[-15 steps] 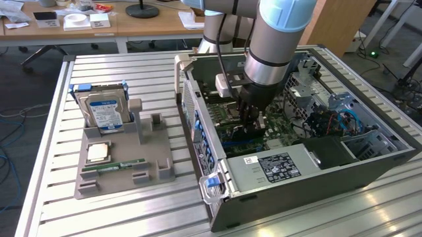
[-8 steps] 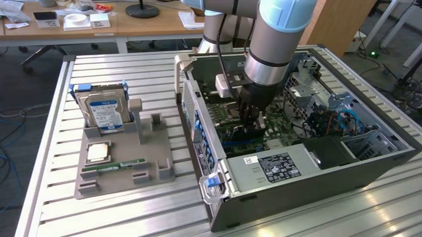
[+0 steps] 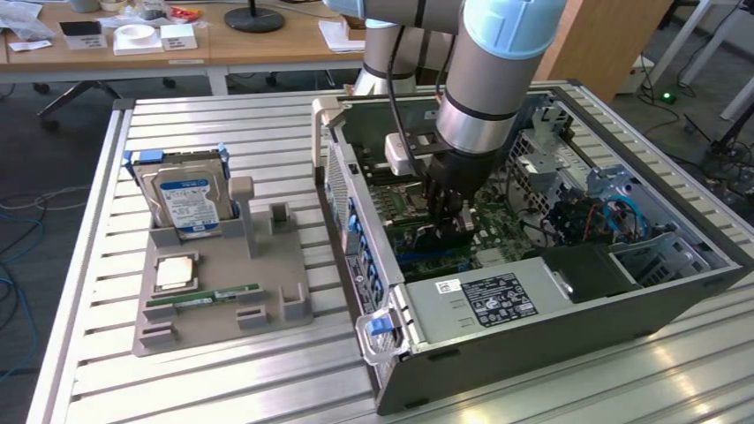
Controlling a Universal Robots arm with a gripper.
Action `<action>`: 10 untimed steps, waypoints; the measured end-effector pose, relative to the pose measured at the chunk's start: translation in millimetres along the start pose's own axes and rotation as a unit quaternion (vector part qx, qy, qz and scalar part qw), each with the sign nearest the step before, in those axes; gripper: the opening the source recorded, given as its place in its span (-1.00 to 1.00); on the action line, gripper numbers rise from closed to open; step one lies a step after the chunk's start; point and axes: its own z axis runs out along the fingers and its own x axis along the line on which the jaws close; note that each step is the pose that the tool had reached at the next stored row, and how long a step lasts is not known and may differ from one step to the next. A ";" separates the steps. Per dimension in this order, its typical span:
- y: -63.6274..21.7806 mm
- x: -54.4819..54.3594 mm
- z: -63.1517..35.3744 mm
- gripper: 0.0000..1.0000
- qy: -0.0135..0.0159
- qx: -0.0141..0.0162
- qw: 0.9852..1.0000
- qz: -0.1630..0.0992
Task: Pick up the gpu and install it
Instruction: 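Insert the gpu into the slot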
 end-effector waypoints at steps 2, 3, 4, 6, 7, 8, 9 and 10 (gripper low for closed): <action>0.0 0.0 0.0 -0.47 0.000 0.000 1.000 0.000; 0.0 0.0 0.3 -0.47 0.000 0.000 1.000 0.000; 0.0 0.0 0.7 -0.47 0.000 0.000 1.000 0.000; 0.0 0.0 0.7 -0.47 0.000 0.000 1.000 0.000; 0.0 0.0 0.7 -0.47 0.000 0.000 1.000 0.000; 0.0 0.0 0.7 -0.47 0.000 0.000 1.000 0.000; 0.0 0.0 0.9 -0.47 0.000 0.000 1.000 0.000; 0.0 0.0 1.4 -0.47 0.000 0.000 1.000 0.000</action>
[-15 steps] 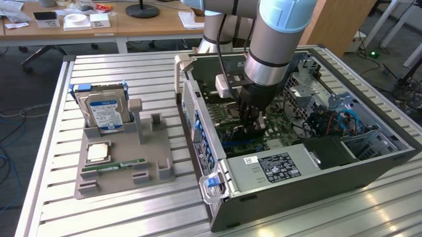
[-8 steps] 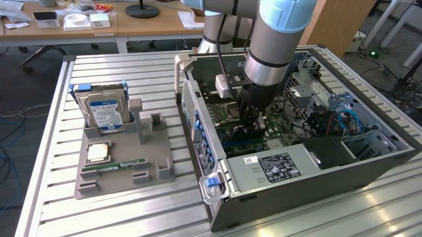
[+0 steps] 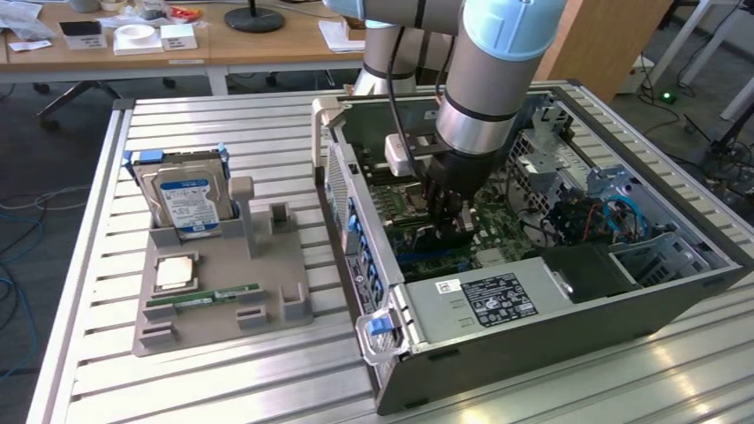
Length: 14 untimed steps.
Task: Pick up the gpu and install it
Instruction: 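Insert the gpu into the slot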
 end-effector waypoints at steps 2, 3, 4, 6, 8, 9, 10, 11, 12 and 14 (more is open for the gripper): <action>0.0 0.0 0.2 -0.47 0.000 0.000 1.000 0.000; 0.0 0.0 0.2 -0.47 0.000 0.000 1.000 0.000; 0.0 0.0 0.2 -0.47 0.000 0.000 1.000 0.000; 0.0 0.0 0.2 -0.47 0.000 0.000 1.000 0.000; 0.0 0.0 0.7 -0.47 0.000 0.000 1.000 0.000; 0.0 0.0 0.9 -0.47 0.000 0.000 1.000 0.000; 0.0 0.0 0.9 -0.47 0.000 0.000 1.000 0.000; 0.0 0.0 0.9 -0.47 0.000 0.000 1.000 0.000; 0.0 0.1 1.1 -0.47 0.000 0.000 1.000 0.000; 0.0 0.1 1.6 -0.47 0.000 0.000 1.000 0.000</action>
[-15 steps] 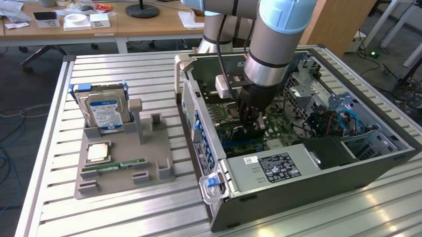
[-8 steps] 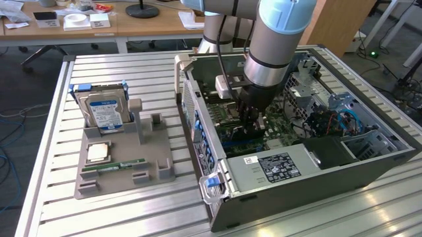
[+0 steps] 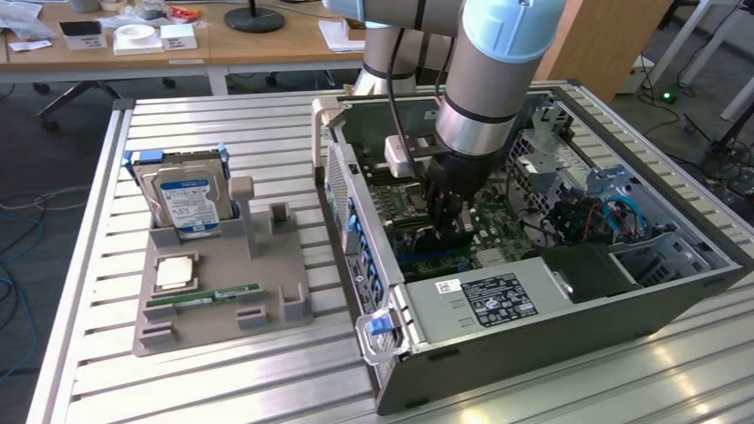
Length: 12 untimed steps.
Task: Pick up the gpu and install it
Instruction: 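Insert the gpu into the slot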
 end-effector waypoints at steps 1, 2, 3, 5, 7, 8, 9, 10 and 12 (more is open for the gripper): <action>0.0 0.0 0.0 -0.47 0.000 0.000 1.000 0.000; 0.0 0.0 0.0 -0.47 0.000 0.000 1.000 0.000; 0.0 0.0 0.0 -0.47 0.000 0.000 1.000 0.000; 0.0 0.0 0.0 -0.47 0.000 0.000 1.000 0.000; 0.0 0.0 0.0 -0.47 0.000 0.000 1.000 0.000; 0.0 0.0 0.0 -0.47 0.000 0.000 1.000 0.000; 0.0 0.0 0.1 -0.47 0.000 0.000 1.000 0.000; 0.0 0.0 0.0 -0.47 0.000 0.000 1.000 0.000; 0.0 0.0 0.0 -0.47 0.000 0.000 1.000 0.000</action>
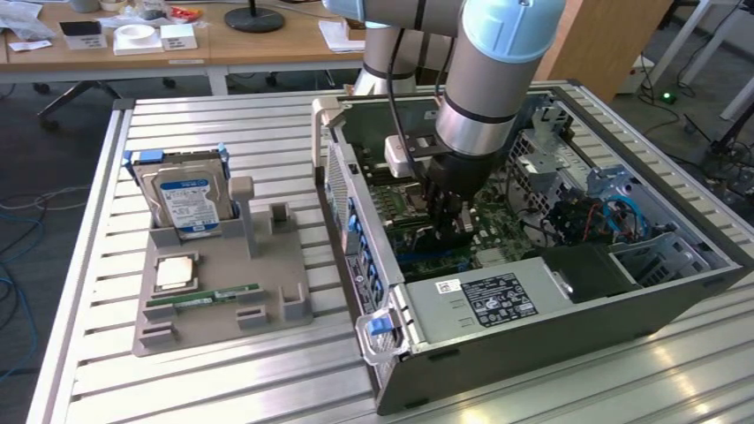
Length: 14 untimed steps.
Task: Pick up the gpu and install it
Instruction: 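Insert the gpu into the slot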
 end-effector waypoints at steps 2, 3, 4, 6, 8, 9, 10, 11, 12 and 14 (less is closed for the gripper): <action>0.0 0.0 0.0 -0.47 0.000 0.000 1.000 0.000; 0.0 0.0 0.0 -0.44 0.000 0.000 1.000 0.000; 0.0 0.0 0.0 -0.44 0.000 0.000 1.000 0.000; 0.0 0.0 0.0 -0.32 0.000 0.000 1.000 0.000; 0.0 0.0 0.0 -0.32 0.000 0.000 1.000 0.000; 0.0 0.0 -0.1 -0.32 0.000 0.000 1.000 0.000; 0.0 -0.1 -0.9 -0.32 0.000 0.000 1.000 0.000; 0.0 -0.1 -2.2 -0.32 0.000 0.000 1.000 0.000; -0.1 -0.2 -3.6 -0.32 0.000 0.000 1.000 0.000; -0.1 -0.2 -5.4 -0.32 0.000 0.000 1.000 0.000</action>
